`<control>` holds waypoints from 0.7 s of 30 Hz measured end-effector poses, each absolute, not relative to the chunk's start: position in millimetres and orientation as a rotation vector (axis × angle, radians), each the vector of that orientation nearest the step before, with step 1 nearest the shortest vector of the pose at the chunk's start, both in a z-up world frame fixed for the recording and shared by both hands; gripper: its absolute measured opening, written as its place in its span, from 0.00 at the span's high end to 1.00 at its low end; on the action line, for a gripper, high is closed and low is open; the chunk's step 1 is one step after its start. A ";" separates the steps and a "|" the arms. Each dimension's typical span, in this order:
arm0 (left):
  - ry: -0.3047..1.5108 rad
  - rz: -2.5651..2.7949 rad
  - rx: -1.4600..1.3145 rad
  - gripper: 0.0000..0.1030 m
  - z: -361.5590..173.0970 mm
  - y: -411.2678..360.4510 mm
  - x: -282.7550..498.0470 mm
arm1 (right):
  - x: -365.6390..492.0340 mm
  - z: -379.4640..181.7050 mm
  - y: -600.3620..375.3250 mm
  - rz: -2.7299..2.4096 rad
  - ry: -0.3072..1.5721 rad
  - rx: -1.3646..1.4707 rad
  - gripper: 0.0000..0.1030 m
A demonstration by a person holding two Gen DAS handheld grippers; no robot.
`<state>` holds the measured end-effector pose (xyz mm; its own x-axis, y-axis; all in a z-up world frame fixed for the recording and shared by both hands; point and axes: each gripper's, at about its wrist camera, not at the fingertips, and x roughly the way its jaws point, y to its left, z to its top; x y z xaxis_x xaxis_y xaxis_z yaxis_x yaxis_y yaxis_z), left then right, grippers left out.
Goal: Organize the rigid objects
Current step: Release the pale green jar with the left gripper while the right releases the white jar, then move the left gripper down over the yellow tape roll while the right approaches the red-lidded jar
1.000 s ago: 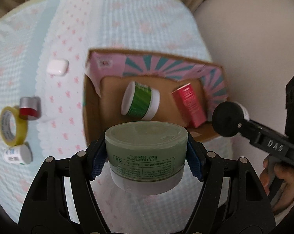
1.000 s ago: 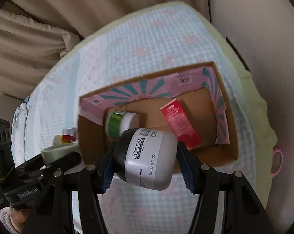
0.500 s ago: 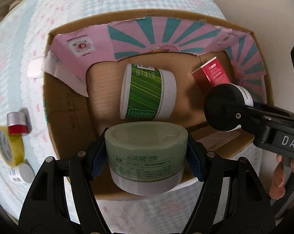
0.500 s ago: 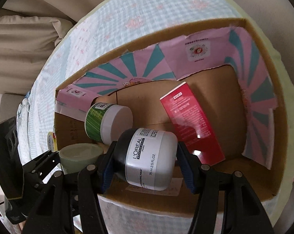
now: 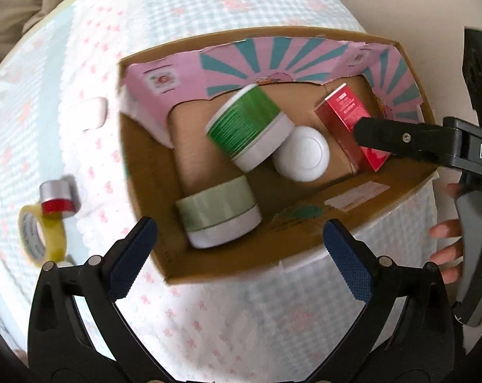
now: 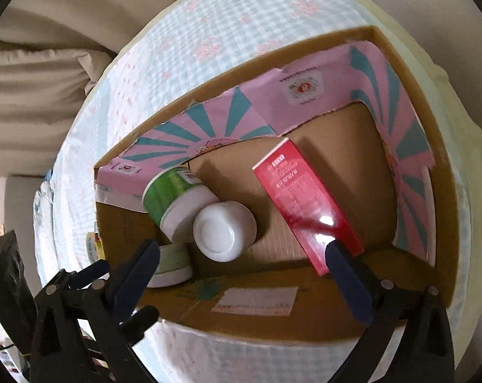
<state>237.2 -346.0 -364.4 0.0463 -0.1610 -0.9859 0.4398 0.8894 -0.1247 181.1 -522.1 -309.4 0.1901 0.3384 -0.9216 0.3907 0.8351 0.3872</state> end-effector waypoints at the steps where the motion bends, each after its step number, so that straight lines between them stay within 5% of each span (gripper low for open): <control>1: 1.455 -0.460 0.229 0.00 -362.1 -343.8 237.0 | 179.3 -308.8 -521.7 -0.040 1.408 0.641 0.00; 21: 1.321 -0.426 0.148 0.00 -267.6 -291.3 204.5 | 161.9 -218.5 -486.2 -0.073 1.290 0.516 0.00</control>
